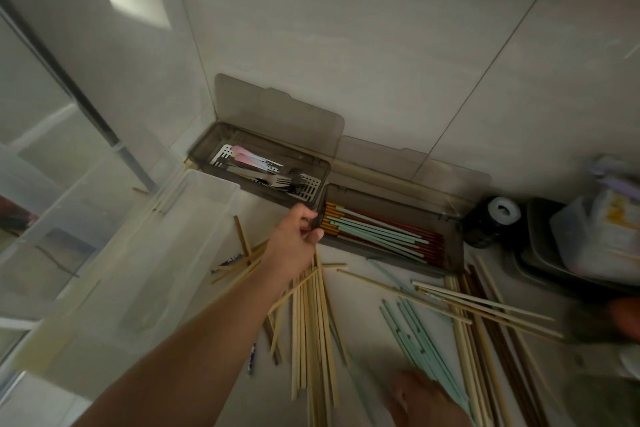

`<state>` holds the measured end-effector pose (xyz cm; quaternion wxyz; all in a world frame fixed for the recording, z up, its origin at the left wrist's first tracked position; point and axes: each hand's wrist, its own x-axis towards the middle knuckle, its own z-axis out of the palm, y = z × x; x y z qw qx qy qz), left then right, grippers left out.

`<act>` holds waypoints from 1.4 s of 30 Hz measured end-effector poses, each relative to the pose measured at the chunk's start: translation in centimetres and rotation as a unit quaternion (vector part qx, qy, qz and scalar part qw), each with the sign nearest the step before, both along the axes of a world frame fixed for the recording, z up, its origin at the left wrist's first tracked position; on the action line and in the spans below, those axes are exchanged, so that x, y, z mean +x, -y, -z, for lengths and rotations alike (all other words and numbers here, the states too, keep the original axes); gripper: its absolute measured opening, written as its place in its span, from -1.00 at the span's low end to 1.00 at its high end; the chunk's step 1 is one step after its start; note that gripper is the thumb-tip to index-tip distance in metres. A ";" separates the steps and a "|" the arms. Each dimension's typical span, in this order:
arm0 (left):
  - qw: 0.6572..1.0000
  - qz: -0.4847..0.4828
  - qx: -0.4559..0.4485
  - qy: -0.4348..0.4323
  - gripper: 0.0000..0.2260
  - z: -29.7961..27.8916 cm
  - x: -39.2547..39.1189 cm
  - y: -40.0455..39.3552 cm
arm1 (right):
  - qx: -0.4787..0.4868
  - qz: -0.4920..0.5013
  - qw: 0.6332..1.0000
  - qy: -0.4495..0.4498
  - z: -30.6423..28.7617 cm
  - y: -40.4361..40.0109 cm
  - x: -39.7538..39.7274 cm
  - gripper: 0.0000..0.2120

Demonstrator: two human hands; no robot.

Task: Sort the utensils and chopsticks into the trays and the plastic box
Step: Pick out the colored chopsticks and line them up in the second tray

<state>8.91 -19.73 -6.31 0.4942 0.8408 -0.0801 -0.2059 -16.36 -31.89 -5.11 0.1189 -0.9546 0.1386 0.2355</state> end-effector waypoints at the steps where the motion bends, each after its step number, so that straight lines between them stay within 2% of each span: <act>1: 1.000 0.002 -0.002 -0.002 -0.77 0.1 0.0 0.0 | -0.002 -0.004 1.000 0.002 0.1 -0.1 -0.2 -0.67; 6: 1.000 0.004 -0.002 -0.004 -0.77 0.0 -0.1 0.0 | -0.052 0.034 0.998 0.008 -0.7 -0.3 -0.1 -0.71; 10: 1.000 0.003 0.004 0.000 -0.78 0.1 0.0 0.0 | -0.091 0.025 0.996 0.009 -2.6 0.8 0.1 -0.89; 15: 1.000 0.007 -0.004 -0.003 -0.77 0.1 0.0 0.0 | -0.054 0.058 0.996 0.044 -5.7 5.0 1.6 -0.84; 17: 1.000 0.004 -0.004 -0.004 -0.77 0.1 0.0 0.0 | 0.009 0.080 0.993 0.090 -6.7 7.0 3.1 -0.83; 19: 1.000 0.005 -0.003 -0.002 -0.77 0.0 0.0 0.0 | 0.071 0.086 0.976 0.186 -6.9 8.5 5.1 -0.80; 22: 1.000 0.011 -0.006 -0.004 -0.78 0.0 0.1 -0.1 | 0.084 0.069 0.957 0.270 -6.2 10.0 9.3 -0.74; 31: 1.000 0.012 -0.016 -0.009 -0.79 0.5 0.2 -0.3 | 0.058 0.026 0.983 0.174 -0.7 12.3 18.0 -0.76; 39: 1.000 0.003 -0.027 -0.012 -0.77 0.7 0.2 -0.3 | 0.031 -0.019 0.989 0.146 -0.7 12.1 18.1 -0.85; 42: 1.000 0.002 -0.022 -0.016 -0.76 0.6 0.2 -0.3 | 0.033 -0.021 0.985 0.170 -1.8 11.4 17.5 -0.88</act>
